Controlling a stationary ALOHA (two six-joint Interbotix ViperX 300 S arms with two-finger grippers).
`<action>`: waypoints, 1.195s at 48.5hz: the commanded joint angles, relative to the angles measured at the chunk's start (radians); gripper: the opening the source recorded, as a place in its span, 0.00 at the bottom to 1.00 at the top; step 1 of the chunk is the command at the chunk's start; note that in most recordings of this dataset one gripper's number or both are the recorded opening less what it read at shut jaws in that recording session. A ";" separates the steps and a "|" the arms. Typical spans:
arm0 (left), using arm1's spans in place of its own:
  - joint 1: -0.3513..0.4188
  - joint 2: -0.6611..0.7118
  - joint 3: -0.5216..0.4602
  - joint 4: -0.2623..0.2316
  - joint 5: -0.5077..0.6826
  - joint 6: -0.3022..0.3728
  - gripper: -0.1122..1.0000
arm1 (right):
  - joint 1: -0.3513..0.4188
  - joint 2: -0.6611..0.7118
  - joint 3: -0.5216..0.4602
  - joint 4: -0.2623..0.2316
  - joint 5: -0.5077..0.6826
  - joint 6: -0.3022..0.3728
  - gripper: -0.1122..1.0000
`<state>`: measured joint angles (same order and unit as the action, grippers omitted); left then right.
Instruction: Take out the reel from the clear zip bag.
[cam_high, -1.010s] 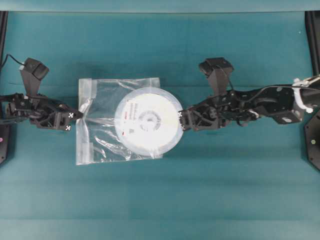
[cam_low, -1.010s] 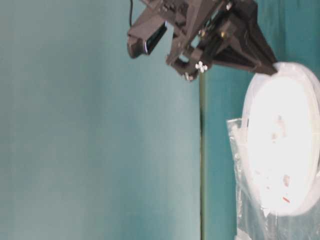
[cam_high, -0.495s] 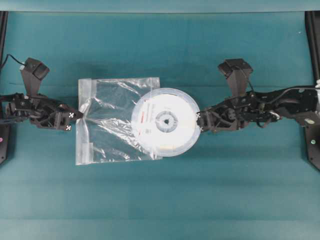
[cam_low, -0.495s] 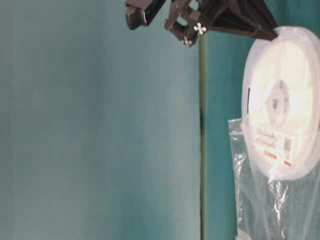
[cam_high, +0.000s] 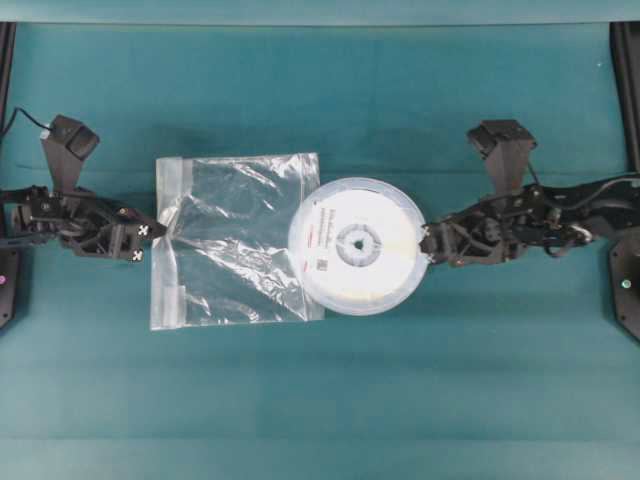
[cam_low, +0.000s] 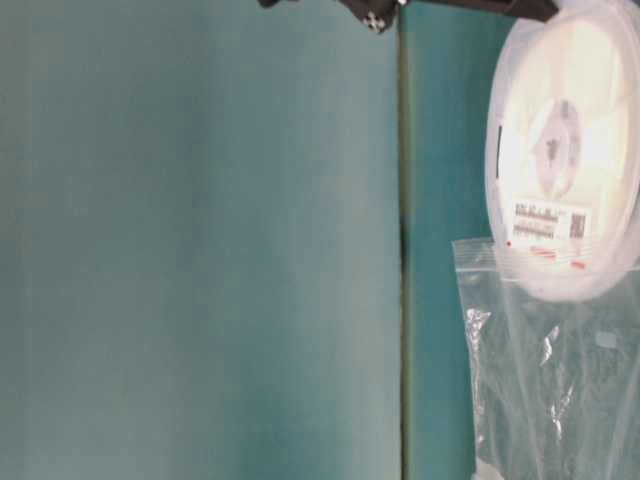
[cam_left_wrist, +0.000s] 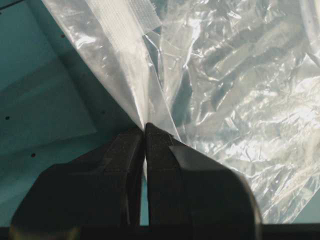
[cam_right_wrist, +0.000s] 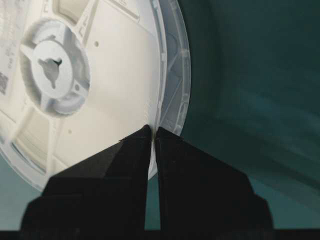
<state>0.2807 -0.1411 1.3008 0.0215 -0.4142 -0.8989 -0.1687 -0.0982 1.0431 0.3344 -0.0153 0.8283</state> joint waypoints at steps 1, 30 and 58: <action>0.002 -0.003 -0.009 0.006 -0.003 0.003 0.10 | -0.015 -0.038 0.023 0.003 -0.003 0.008 0.15; 0.000 0.002 -0.029 0.006 0.043 0.032 0.10 | -0.049 -0.179 0.153 0.021 0.025 0.008 0.15; 0.000 -0.006 -0.031 0.006 0.083 0.025 0.10 | -0.049 -0.176 0.152 0.023 0.026 0.009 0.15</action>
<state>0.2807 -0.1473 1.2778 0.0230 -0.3421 -0.8728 -0.2148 -0.2715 1.2011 0.3543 0.0123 0.8283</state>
